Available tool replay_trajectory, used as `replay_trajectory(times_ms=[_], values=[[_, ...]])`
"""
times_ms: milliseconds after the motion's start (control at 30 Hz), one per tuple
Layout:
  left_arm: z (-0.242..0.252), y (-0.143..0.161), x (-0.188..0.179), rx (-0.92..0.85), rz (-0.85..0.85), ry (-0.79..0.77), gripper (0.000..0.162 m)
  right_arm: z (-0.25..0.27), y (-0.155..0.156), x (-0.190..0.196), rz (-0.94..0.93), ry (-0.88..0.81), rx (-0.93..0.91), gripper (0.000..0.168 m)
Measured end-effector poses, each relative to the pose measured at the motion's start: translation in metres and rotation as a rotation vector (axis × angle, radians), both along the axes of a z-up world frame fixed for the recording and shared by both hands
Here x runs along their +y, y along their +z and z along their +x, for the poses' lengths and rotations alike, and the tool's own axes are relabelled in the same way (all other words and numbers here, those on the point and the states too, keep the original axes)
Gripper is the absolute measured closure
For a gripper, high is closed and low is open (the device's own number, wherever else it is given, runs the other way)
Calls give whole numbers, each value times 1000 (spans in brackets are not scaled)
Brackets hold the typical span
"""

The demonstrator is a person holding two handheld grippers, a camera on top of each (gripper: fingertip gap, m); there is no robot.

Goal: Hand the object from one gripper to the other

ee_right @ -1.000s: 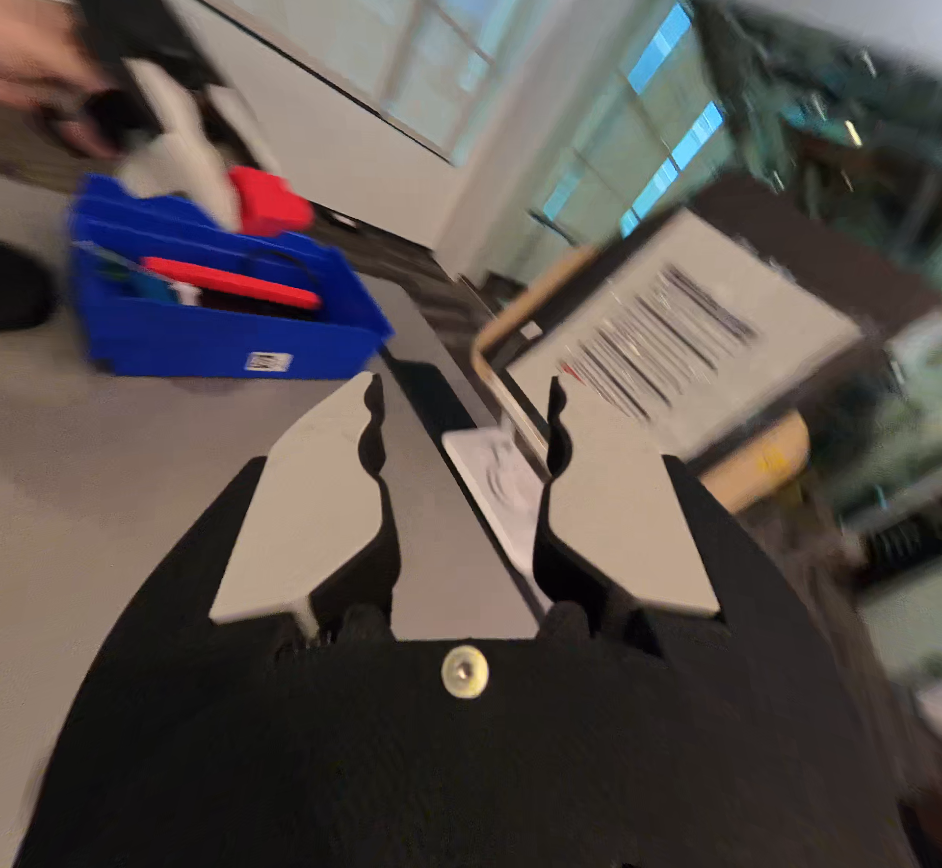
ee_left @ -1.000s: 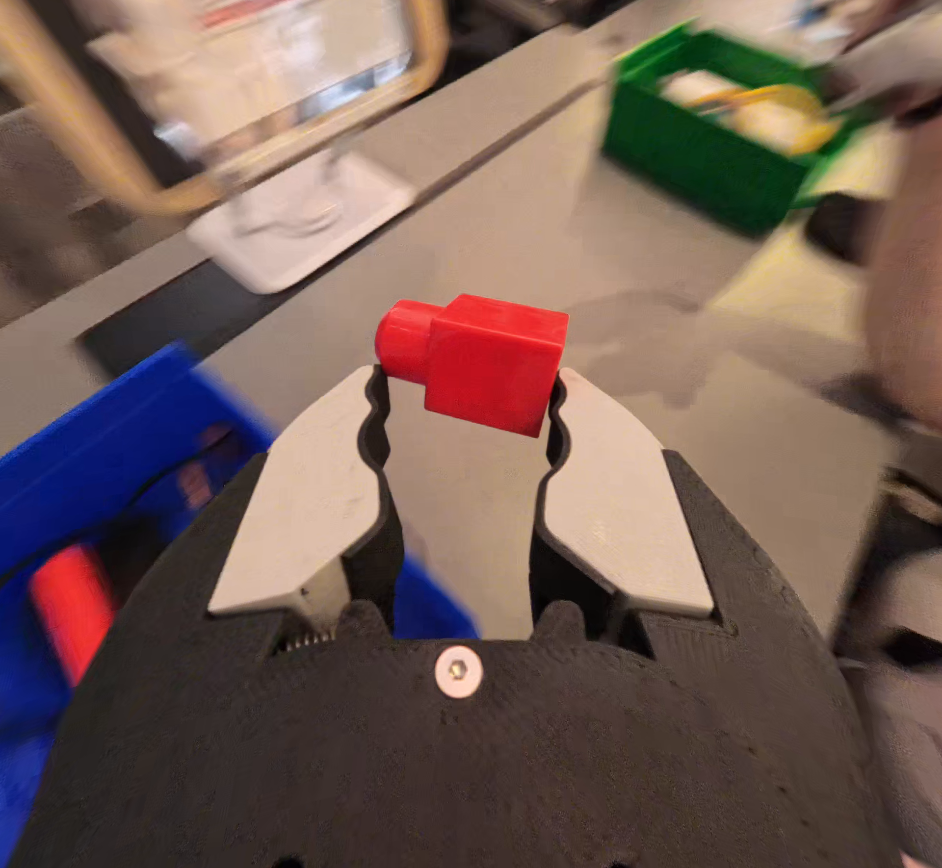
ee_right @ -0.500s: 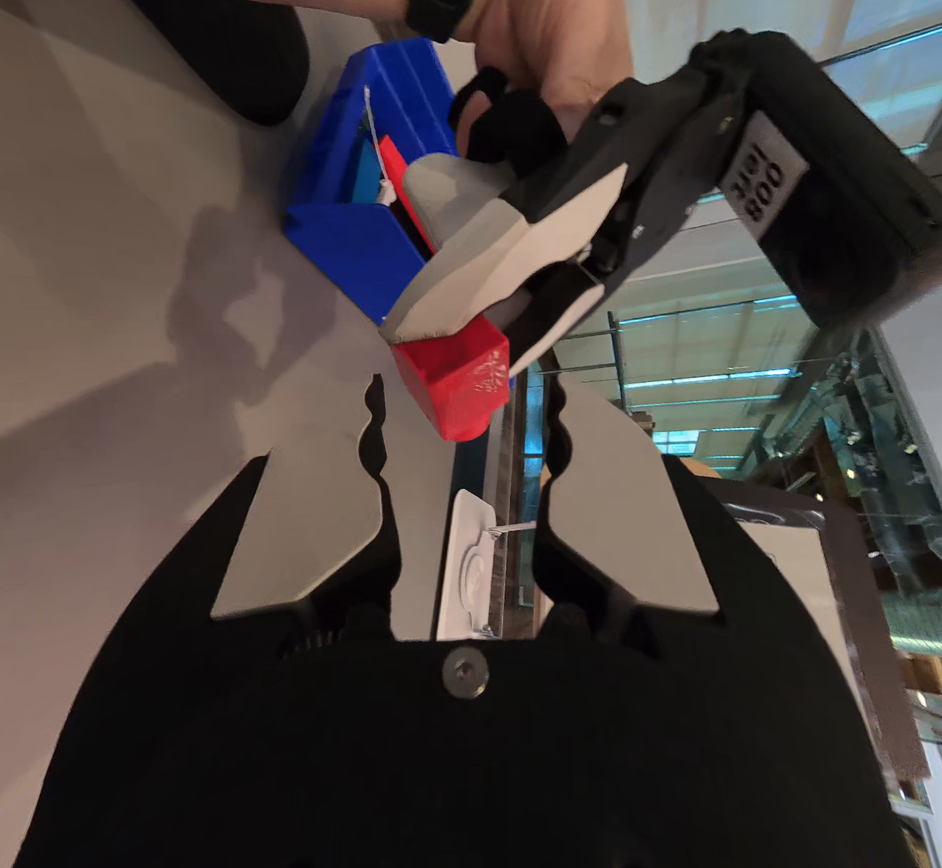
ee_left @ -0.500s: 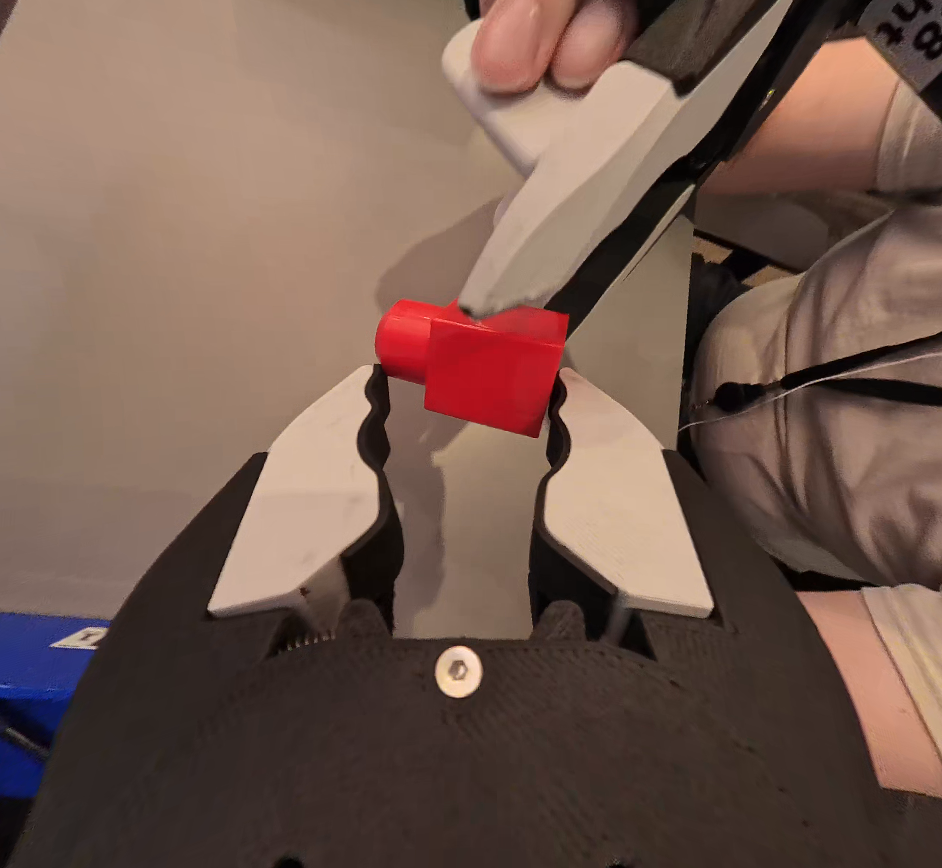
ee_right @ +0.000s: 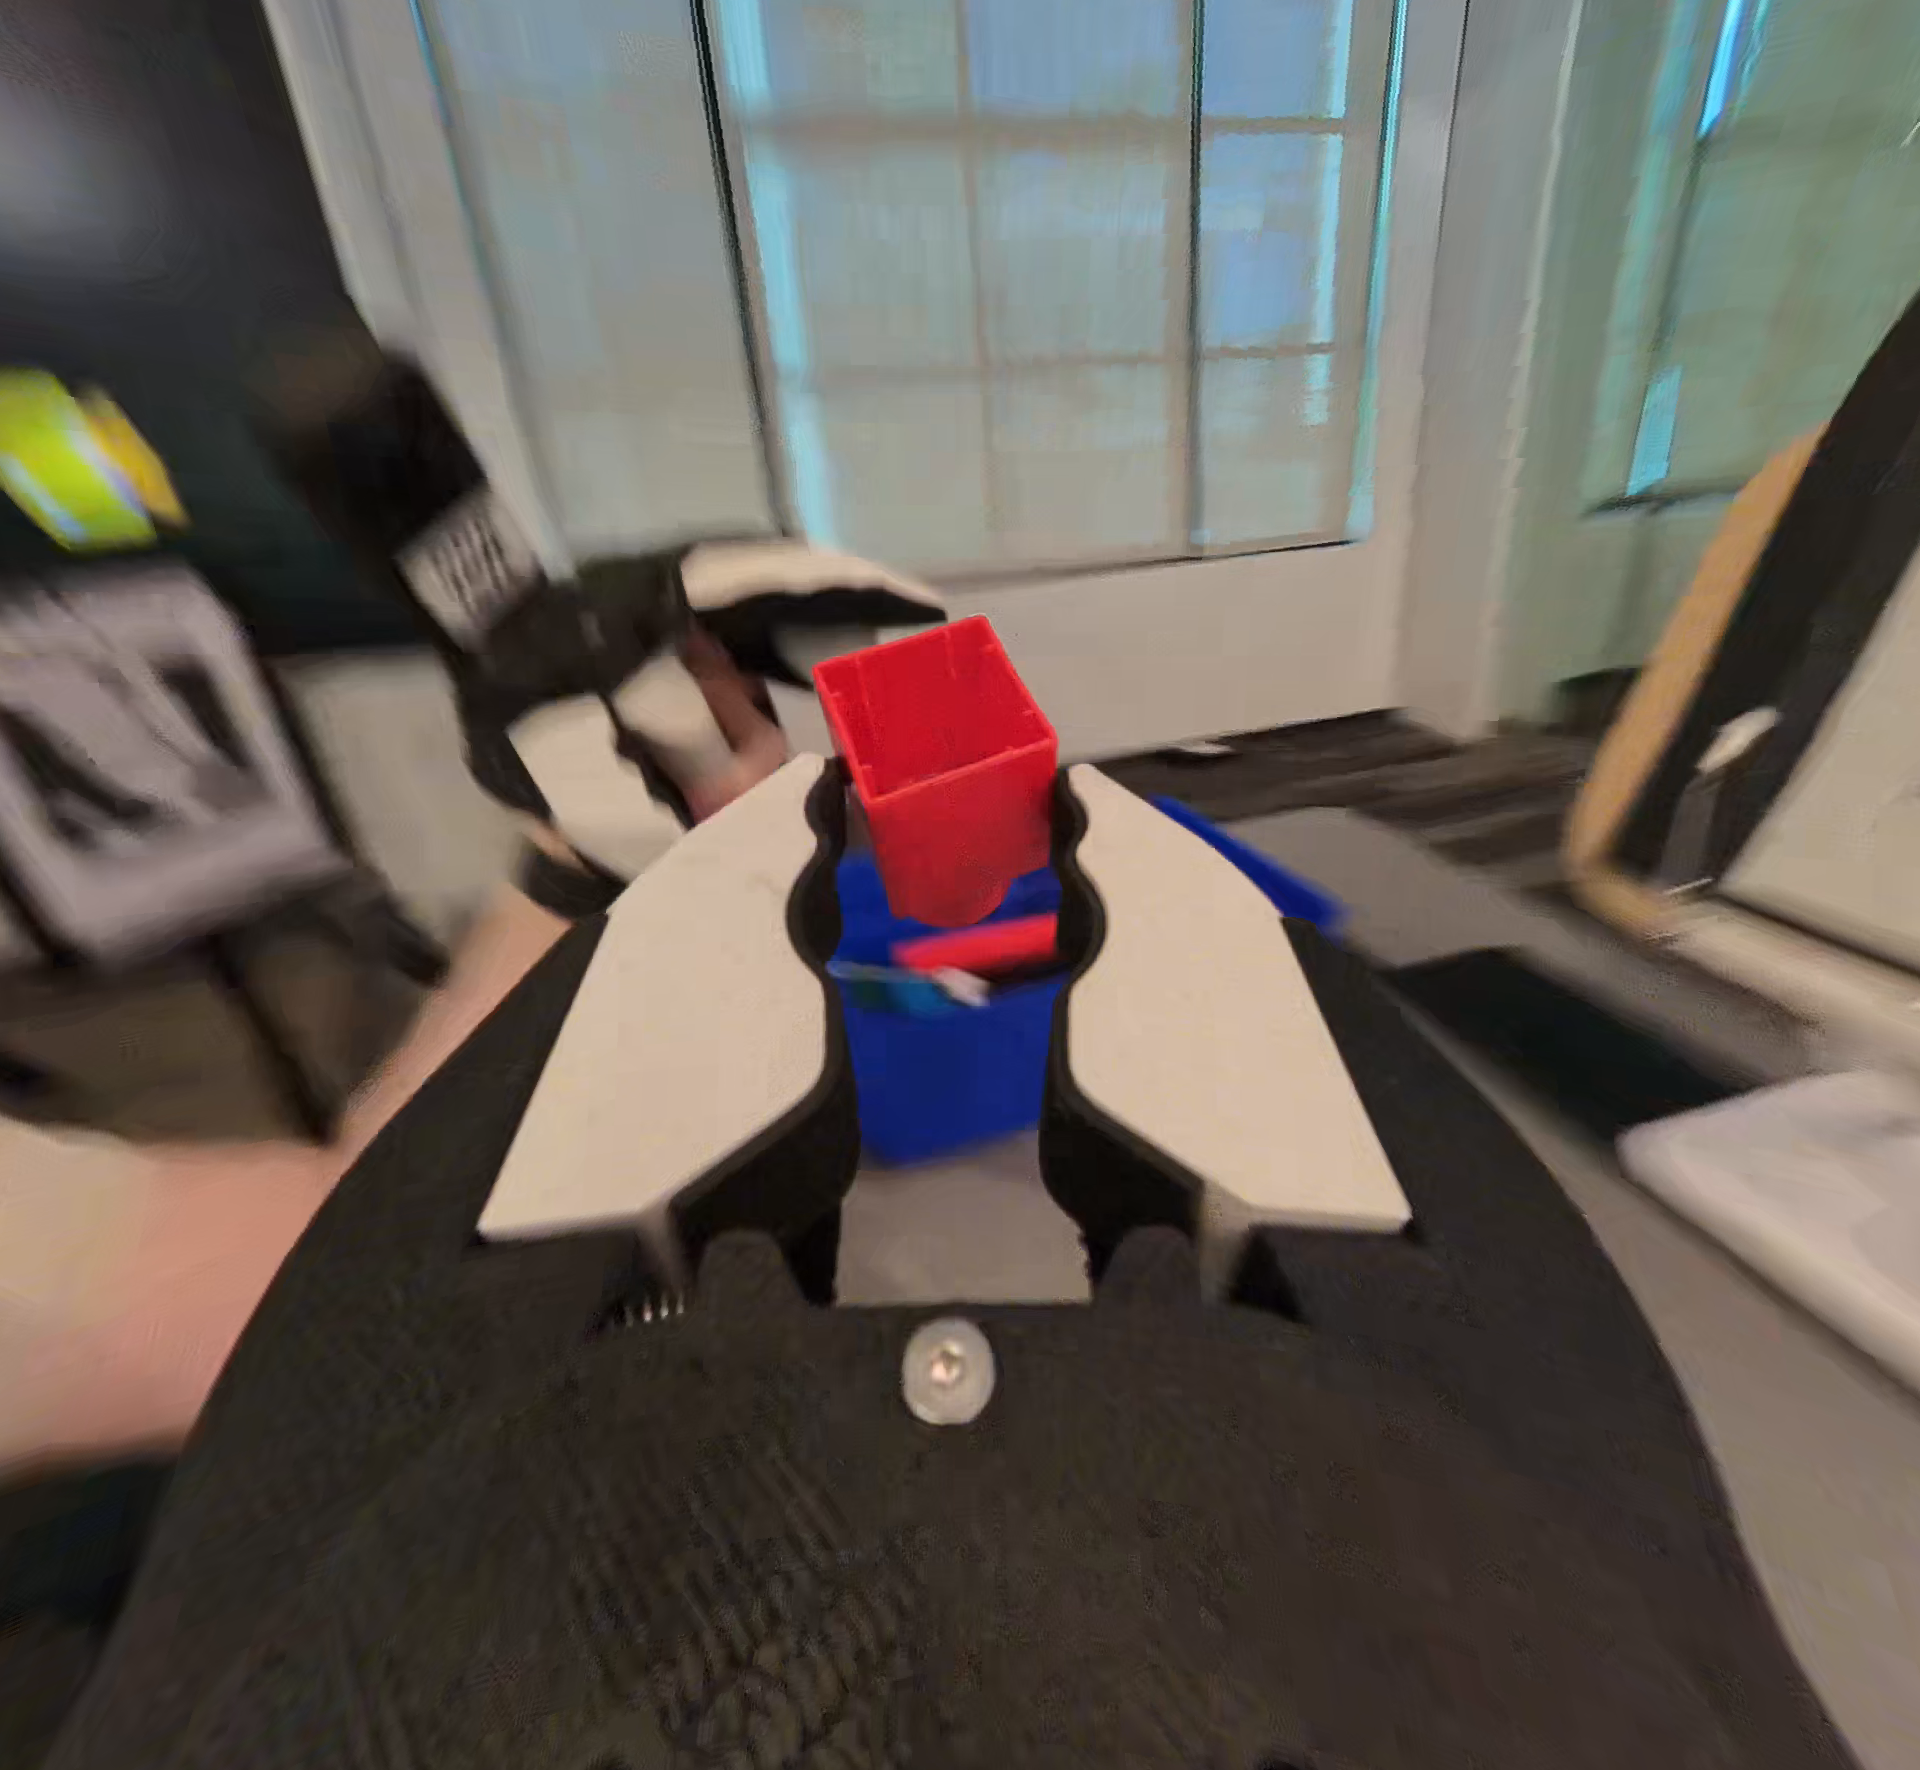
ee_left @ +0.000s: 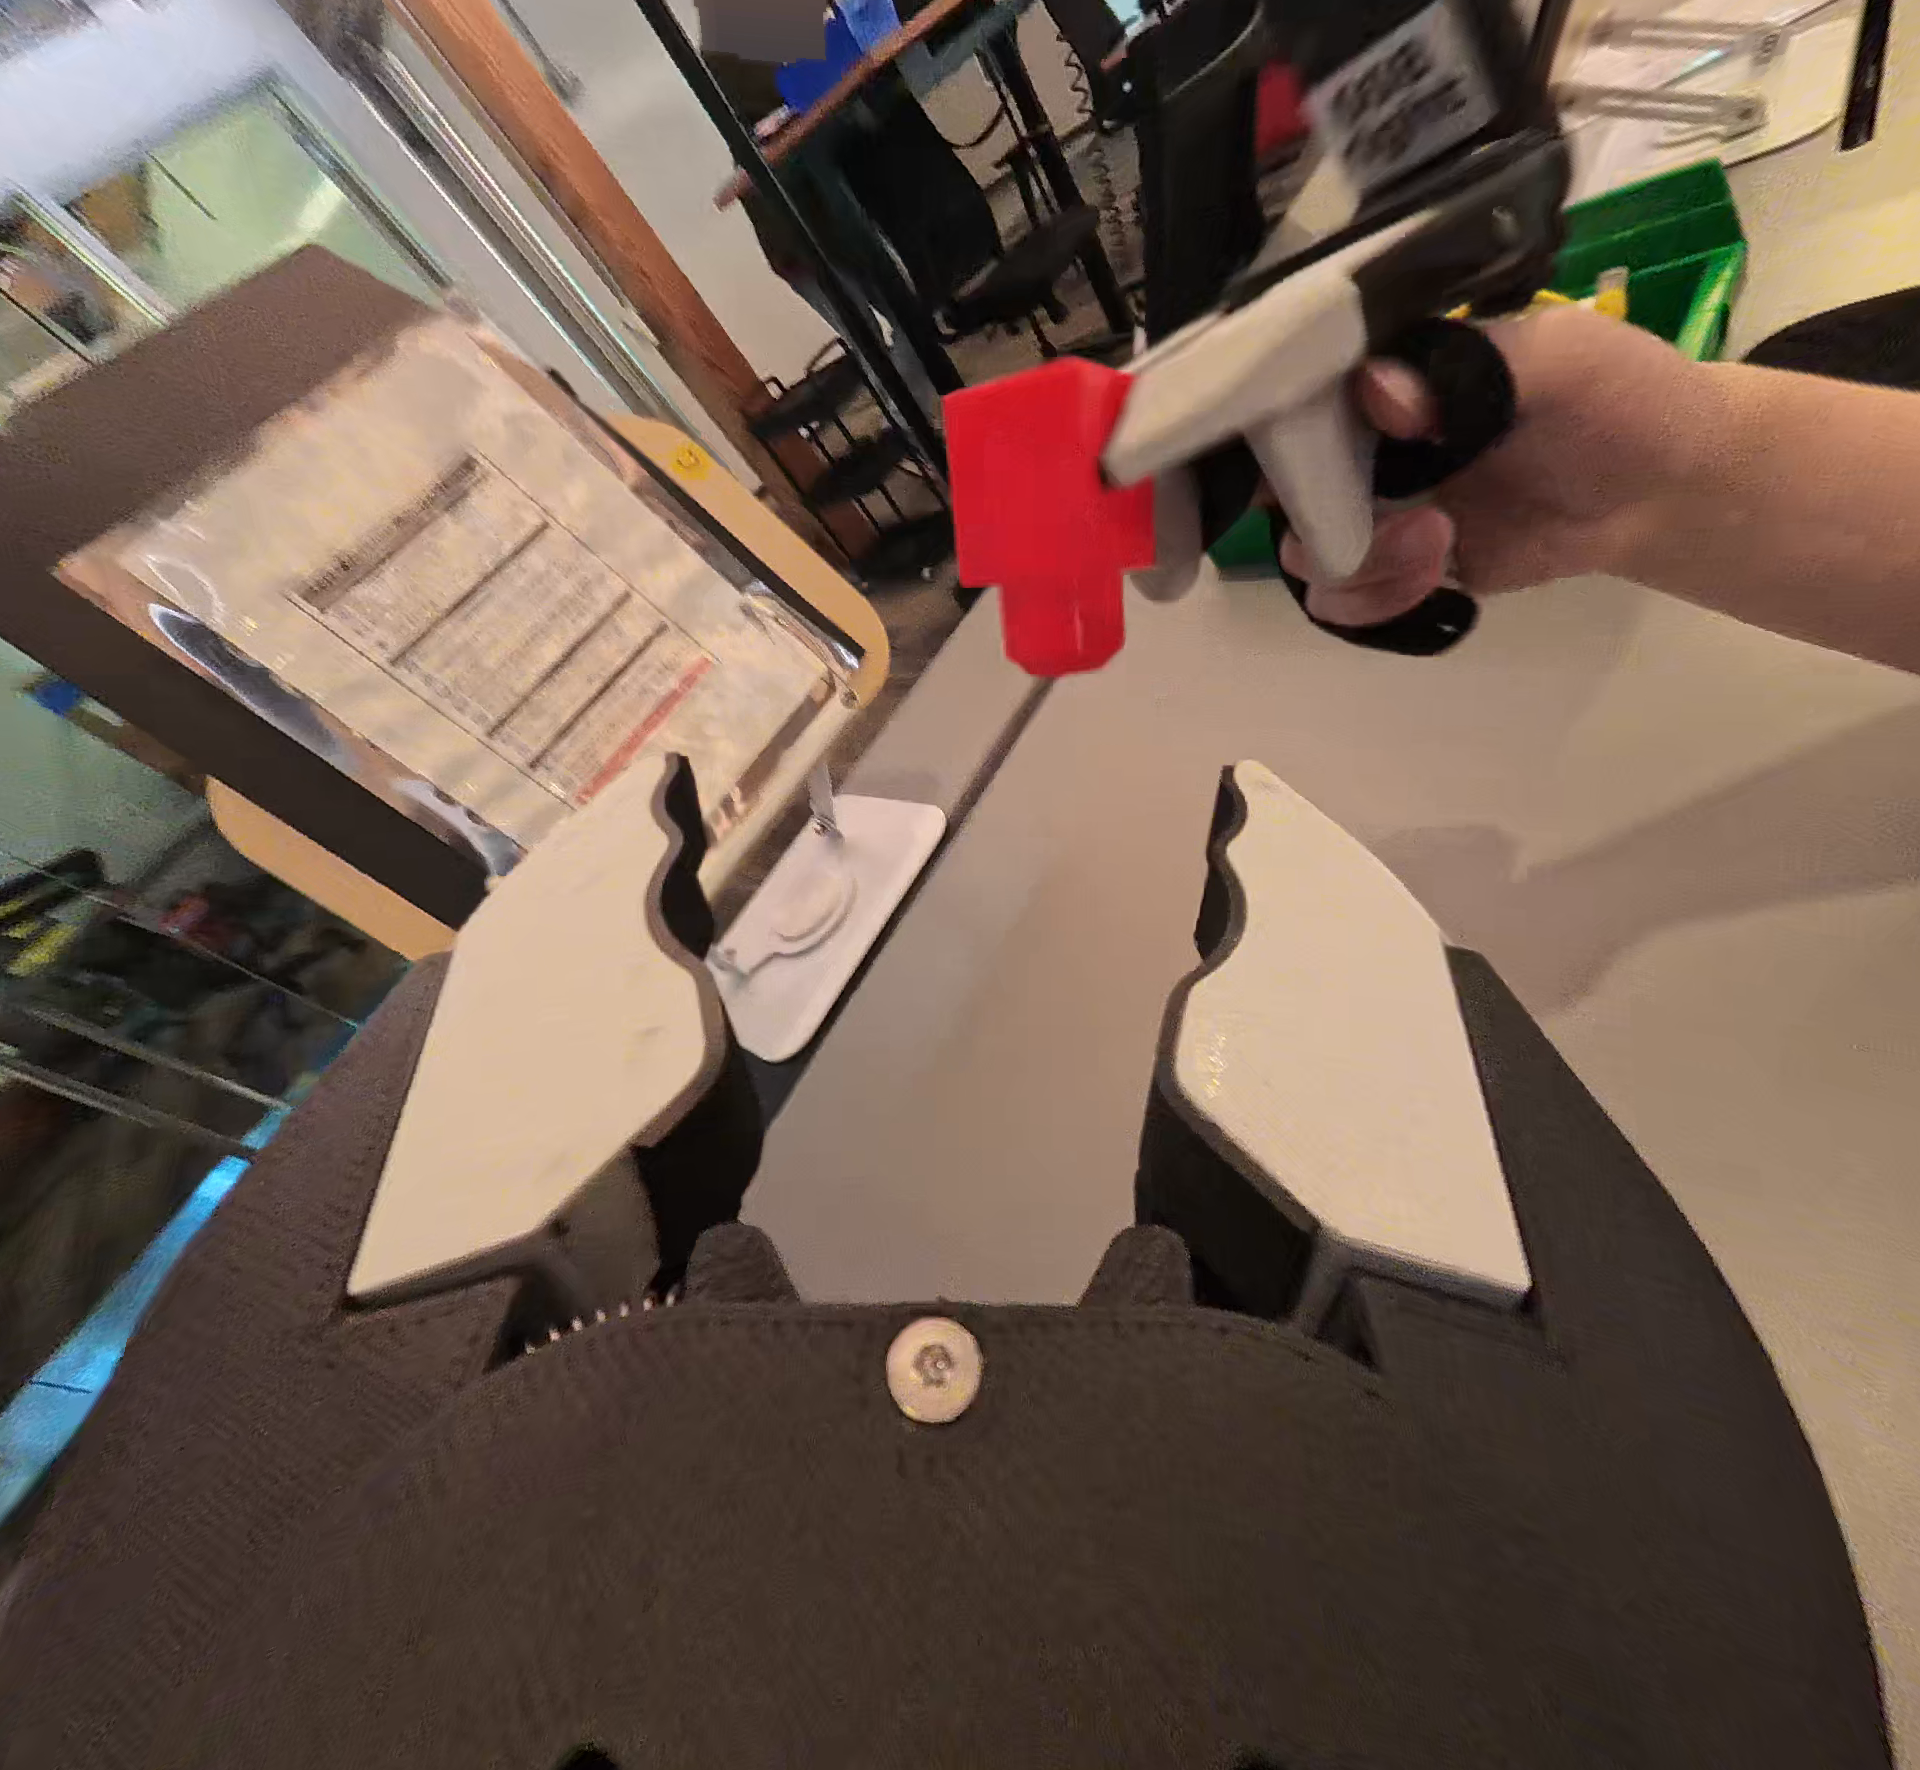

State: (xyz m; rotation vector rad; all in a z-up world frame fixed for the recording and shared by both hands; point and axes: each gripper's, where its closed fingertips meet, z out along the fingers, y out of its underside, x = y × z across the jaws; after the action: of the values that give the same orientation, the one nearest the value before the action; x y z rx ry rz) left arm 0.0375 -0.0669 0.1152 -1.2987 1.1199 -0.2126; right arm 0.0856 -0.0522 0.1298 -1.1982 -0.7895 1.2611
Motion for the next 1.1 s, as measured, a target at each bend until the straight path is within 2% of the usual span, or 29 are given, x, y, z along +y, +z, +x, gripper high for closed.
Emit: replay_trajectory(times_ms=[67,133,200,267,333,400,533,600,667,800,867,933,1000,1100], values=[[11,4,-3,15,39,11,70,13,9,9,-297,172,224,130],[24,6,-1,18,79,32,70,24,9,20,-512,308,400,130],[37,11,7,8,134,74,62,30,4,32,-687,395,556,130],[51,11,12,-14,190,72,65,30,-3,40,-819,482,673,130],[56,12,24,-14,299,138,74,23,-11,42,-923,538,721,130],[54,12,34,15,428,219,94,15,-19,42,-987,554,725,131],[56,-10,49,117,416,240,102,6,-23,38,-1024,561,704,130],[59,-9,46,108,462,212,123,4,-26,37,-1027,547,677,130],[61,-10,44,123,486,200,127,4,-25,37,-1022,534,670,130],[56,-11,48,131,424,220,129,5,-25,40,-968,481,599,128],[47,-4,49,52,324,218,129,10,-19,42,-870,432,558,114],[41,4,47,-99,145,160,129,22,-5,41,-692,371,525,107],[41,9,39,-251,-119,18,129,30,10,29,-422,302,431,106],[38,23,23,-498,-482,-217,129,31,8,17,45,21,157,107]])
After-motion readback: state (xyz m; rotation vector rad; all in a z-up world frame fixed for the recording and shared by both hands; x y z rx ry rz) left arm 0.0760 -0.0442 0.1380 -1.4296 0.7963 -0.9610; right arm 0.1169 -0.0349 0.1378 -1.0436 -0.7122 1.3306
